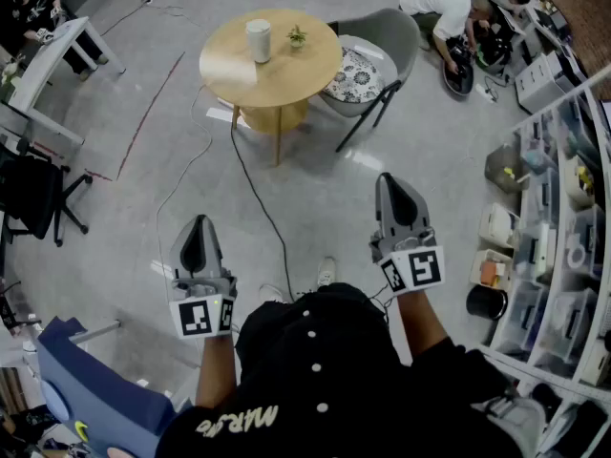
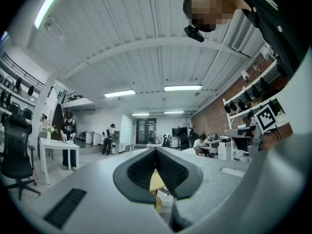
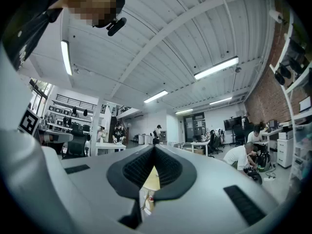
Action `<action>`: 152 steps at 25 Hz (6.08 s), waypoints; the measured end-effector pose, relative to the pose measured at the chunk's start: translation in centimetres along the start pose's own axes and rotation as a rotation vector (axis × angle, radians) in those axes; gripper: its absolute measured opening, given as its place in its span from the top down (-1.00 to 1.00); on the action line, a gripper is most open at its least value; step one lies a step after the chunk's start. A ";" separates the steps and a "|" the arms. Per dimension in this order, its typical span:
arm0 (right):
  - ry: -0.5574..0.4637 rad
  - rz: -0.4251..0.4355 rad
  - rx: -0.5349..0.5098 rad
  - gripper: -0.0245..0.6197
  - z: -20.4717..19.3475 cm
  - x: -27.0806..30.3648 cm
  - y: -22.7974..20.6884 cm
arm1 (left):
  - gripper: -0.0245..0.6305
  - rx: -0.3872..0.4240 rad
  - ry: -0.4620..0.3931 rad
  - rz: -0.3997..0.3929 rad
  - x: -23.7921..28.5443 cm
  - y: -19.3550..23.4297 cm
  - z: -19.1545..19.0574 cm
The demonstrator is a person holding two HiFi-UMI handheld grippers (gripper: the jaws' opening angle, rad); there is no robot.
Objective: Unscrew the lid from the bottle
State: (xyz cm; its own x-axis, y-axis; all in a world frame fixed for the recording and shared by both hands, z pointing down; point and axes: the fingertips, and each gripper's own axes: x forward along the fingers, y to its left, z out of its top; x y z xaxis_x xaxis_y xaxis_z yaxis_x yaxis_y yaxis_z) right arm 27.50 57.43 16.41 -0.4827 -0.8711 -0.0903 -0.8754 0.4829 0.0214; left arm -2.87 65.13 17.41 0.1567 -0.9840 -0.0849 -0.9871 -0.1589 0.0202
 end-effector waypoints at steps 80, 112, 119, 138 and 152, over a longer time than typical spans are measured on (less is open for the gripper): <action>0.016 0.012 0.034 -0.23 -7.0 45.1 -9.2 | -0.36 0.040 0.104 -0.140 42.7 18.7 -8.4; 0.366 0.339 0.054 -0.30 -22.1 71.3 -11.0 | -0.36 0.002 0.512 -0.380 66.0 19.3 -30.1; 0.447 0.502 -0.027 -0.40 -28.4 72.1 -7.5 | -0.36 0.009 0.494 -0.585 69.4 16.4 -38.6; 0.406 0.655 -0.006 -0.40 -34.3 73.5 -4.2 | -0.19 0.081 0.405 -0.798 73.4 11.9 -44.0; 0.384 0.674 -0.025 -0.42 -33.8 74.0 -3.9 | -0.18 0.129 0.426 -0.845 73.1 12.0 -44.4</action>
State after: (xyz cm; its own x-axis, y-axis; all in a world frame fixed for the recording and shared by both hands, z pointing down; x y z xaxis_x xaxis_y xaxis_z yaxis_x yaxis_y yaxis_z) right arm -5.63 -11.92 43.25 -0.8820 -0.3623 0.3014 -0.3880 0.9212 -0.0281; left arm -1.75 -12.30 55.72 0.7931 -0.4987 0.3497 -0.5343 -0.8453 0.0062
